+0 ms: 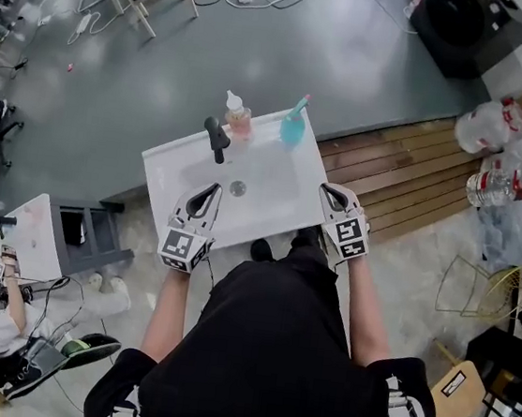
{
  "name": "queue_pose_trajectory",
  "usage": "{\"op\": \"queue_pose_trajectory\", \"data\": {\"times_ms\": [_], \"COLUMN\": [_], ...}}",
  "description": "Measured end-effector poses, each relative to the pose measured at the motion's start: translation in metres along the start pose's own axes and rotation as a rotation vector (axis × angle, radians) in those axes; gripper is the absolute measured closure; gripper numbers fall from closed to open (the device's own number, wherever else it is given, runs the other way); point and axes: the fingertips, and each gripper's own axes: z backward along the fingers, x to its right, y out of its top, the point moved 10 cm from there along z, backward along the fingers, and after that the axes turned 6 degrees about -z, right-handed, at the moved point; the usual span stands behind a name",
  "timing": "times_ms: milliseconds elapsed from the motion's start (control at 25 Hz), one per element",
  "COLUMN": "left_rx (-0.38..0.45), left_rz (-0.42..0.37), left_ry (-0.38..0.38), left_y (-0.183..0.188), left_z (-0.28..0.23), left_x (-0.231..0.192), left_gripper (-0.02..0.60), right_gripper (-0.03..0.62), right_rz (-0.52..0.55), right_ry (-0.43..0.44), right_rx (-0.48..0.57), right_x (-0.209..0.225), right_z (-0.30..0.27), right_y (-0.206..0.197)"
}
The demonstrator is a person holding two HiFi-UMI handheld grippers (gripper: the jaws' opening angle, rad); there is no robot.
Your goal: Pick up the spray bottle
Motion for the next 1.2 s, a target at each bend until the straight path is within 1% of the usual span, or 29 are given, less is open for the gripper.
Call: {"op": "queue_pose_trajectory", "data": {"times_ms": [120, 280, 480, 600, 760, 1040, 1200], "left_rx": [-0.003, -0.002, -0.03, -0.041, -0.057, -0.087, -0.107], "left_rz": [0.006, 0.017, 0.032, 0.05, 0.068, 0.111, 0.116], "left_ry": [0.029, 0.075, 0.13, 0.168, 0.216, 0.318, 0.356], "left_y": [0.01, 0.01, 0.031, 0.032, 0.032, 0.028, 0.028], "left_z": [-0.01, -0.031, -0.055, -0.067, -0.075, -0.08, -0.084], "left_x": [0.007, 0.025, 0.033, 0.04, 0.048, 0.056, 0.068], "left_gripper": [0.551, 0.551, 0.551, 0.551, 0.551, 0.551, 0.551], "right_gripper": [0.577, 0.577, 0.577, 0.577, 0.577, 0.577, 0.577], "right_rz": [0.019, 0.065, 0.089, 0.108, 0.131, 0.153, 0.162], "right_ry": [0.043, 0.095, 0.163, 0.209, 0.263, 0.356, 0.397], "right_rx": [-0.001, -0.019, -0.036, -0.046, -0.051, -0.043, -0.033], "right_x": [0.02, 0.051, 0.085, 0.099, 0.115, 0.128, 0.135], "right_z": [-0.008, -0.024, -0.045, -0.059, -0.079, -0.113, -0.125], "right_y": [0.007, 0.0, 0.016, 0.017, 0.019, 0.022, 0.022]}}
